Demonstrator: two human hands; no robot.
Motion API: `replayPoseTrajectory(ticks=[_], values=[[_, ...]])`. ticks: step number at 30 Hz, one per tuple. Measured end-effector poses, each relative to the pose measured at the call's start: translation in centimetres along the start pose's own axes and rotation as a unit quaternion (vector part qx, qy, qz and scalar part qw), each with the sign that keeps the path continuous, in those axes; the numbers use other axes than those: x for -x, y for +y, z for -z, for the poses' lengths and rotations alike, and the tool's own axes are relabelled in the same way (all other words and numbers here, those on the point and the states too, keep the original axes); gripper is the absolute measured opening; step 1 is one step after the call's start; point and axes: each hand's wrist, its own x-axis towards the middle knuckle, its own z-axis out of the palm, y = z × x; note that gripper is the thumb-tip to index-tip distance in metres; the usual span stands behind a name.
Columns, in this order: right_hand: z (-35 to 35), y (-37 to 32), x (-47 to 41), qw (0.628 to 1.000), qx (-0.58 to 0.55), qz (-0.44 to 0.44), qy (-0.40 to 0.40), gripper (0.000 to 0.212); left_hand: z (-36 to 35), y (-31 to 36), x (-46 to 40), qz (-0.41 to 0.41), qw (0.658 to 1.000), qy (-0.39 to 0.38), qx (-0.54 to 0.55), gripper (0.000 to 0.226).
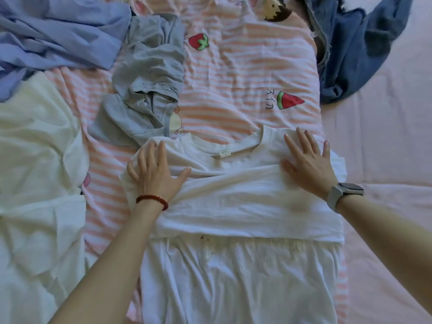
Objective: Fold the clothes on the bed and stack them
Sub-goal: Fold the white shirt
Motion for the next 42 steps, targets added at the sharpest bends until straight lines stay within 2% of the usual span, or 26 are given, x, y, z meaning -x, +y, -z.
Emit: replayPoseTrajectory(ticks=[3, 5, 7, 9, 11, 12, 14, 16, 17, 19, 20, 22, 24, 27, 32, 34, 36, 38, 40, 42], values=[[1.0, 1.1, -2.4, 0.999, -0.021, -0.026, -0.031, 0.077, 1.0, 1.1, -3.1, -0.008, 1.000, 0.016, -0.005, 0.081], [1.8, 1.5, -3.7, 0.999, -0.026, -0.023, -0.026, 0.078, 1.4, 1.8, -5.1, -0.013, 1.000, 0.003, -0.026, 0.074], [2.5, 1.5, -4.5, 1.000, -0.020, -0.014, -0.014, 0.065, 1.7, 2.7, -6.5, -0.007, 0.996, -0.042, -0.075, 0.071], [3.0, 1.3, -5.0, 0.999, -0.033, -0.008, -0.010, 0.042, 2.2, 3.5, -7.4, 0.014, 0.987, -0.081, -0.139, 0.068], [3.1, 1.1, -5.1, 0.998, -0.057, 0.004, -0.008, 0.019, 2.6, 4.0, -7.9, 0.018, 0.971, -0.136, -0.197, 0.055], [3.1, 1.1, -4.9, 0.997, -0.072, 0.015, -0.001, 0.018, 2.8, 4.2, -8.0, 0.010, 0.967, -0.157, -0.201, 0.046], [3.0, 1.3, -4.1, 0.992, -0.114, 0.045, 0.037, 0.018, 3.1, 4.1, -7.7, -0.028, 0.977, -0.168, -0.126, 0.033], [3.1, 1.4, -2.7, 0.983, -0.133, 0.074, 0.099, 0.019, 3.9, 3.5, -6.7, -0.070, 0.990, -0.118, -0.009, 0.031], [3.2, 1.4, -1.8, 0.979, -0.134, 0.085, 0.132, 0.021, 4.4, 3.0, -5.7, -0.102, 0.993, -0.050, 0.031, 0.033], [3.4, 1.2, 0.6, 0.966, -0.127, 0.116, 0.191, 0.030, 5.1, 1.6, -3.3, -0.193, 0.974, 0.095, 0.065, 0.036], [3.5, 1.1, 2.0, 0.960, -0.123, 0.135, 0.211, 0.033, 5.2, 0.8, -1.6, -0.242, 0.958, 0.139, 0.073, 0.035], [3.3, 0.6, 5.5, 0.955, -0.110, 0.170, 0.215, 0.028, 5.1, -0.7, 2.3, -0.307, 0.936, 0.150, 0.085, 0.029], [2.3, 0.1, 9.5, 0.955, -0.100, 0.198, 0.195, 0.025, 4.4, -2.1, 6.6, -0.326, 0.932, 0.130, 0.092, 0.025], [0.5, -0.6, 15.8, 0.957, -0.098, 0.221, 0.158, 0.032, 3.0, -4.0, 13.5, -0.338, 0.933, 0.085, 0.091, 0.037], [-3.0, -0.9, 26.0, 0.969, -0.077, 0.221, 0.084, 0.029, 0.9, -7.9, 24.3, -0.360, 0.930, 0.016, 0.066, 0.053], [-4.9, -0.8, 30.2, 0.968, -0.073, 0.237, 0.043, 0.030, 0.2, -9.4, 28.2, -0.365, 0.928, -0.038, 0.054, 0.070], [-6.5, -0.8, 34.2, 0.965, -0.072, 0.252, -0.007, 0.028, -0.5, -10.5, 31.6, -0.359, 0.926, -0.110, 0.030, 0.098], [-7.7, -0.7, 37.8, 0.967, -0.057, 0.247, -0.032, 0.007, -1.1, -11.4, 34.4, -0.366, 0.912, -0.184, 0.000, 0.108], [-9.0, -1.1, 40.7, 0.966, -0.060, 0.245, -0.059, 0.039, -1.8, -12.1, 36.2, -0.386, 0.892, -0.231, -0.030, 0.109], [-10.2, -1.5, 42.8, 0.963, -0.049, 0.247, -0.091, 0.056, -2.3, -12.8, 37.3, -0.408, 0.877, -0.250, -0.056, 0.107]])
